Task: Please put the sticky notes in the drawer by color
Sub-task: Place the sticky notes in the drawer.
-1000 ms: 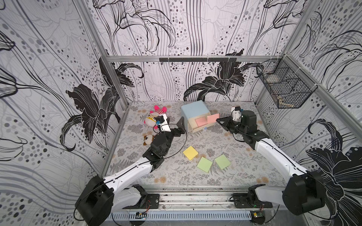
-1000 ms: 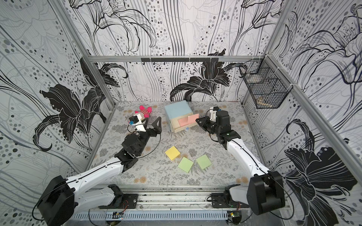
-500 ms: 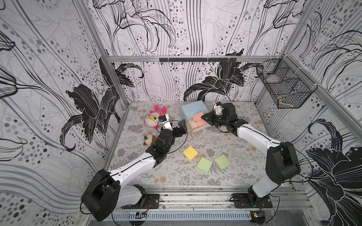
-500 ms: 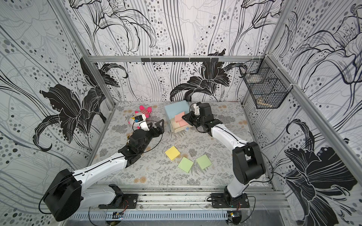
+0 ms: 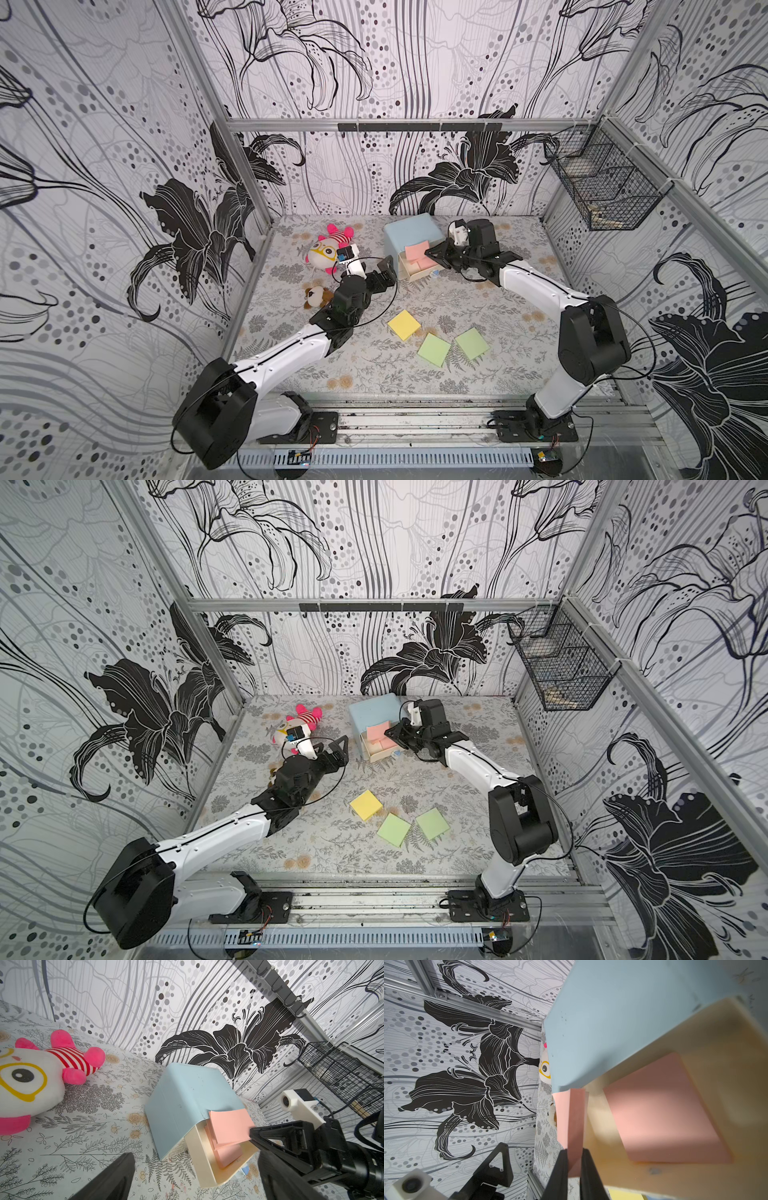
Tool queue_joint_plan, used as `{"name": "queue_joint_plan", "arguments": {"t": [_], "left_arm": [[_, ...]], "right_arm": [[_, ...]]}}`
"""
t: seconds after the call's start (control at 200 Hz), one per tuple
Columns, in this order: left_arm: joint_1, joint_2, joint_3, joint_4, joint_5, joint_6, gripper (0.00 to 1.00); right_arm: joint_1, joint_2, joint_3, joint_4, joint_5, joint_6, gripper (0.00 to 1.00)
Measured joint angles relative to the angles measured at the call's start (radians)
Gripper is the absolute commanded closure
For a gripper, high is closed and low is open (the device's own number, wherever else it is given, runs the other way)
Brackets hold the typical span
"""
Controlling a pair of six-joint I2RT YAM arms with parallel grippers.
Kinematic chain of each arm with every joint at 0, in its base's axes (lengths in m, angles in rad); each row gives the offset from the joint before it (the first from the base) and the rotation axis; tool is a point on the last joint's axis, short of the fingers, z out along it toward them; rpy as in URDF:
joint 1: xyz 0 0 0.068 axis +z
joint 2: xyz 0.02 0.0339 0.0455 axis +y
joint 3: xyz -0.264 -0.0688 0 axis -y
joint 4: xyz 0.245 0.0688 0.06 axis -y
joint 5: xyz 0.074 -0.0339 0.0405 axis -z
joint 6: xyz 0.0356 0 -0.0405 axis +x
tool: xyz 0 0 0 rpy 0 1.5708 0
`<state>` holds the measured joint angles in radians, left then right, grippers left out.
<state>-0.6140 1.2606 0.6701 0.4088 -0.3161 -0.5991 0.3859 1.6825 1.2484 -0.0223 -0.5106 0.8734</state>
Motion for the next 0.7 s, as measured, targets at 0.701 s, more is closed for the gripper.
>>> {"name": "queue_joint_plan", "arguments": {"t": [0.701], "left_arm": [[0.001,0.023,0.000,0.002,0.014,-0.011,0.03]], "right_arm": [[0.000,-0.049,-0.014,-0.100,0.021,-0.069,1.00]]}}
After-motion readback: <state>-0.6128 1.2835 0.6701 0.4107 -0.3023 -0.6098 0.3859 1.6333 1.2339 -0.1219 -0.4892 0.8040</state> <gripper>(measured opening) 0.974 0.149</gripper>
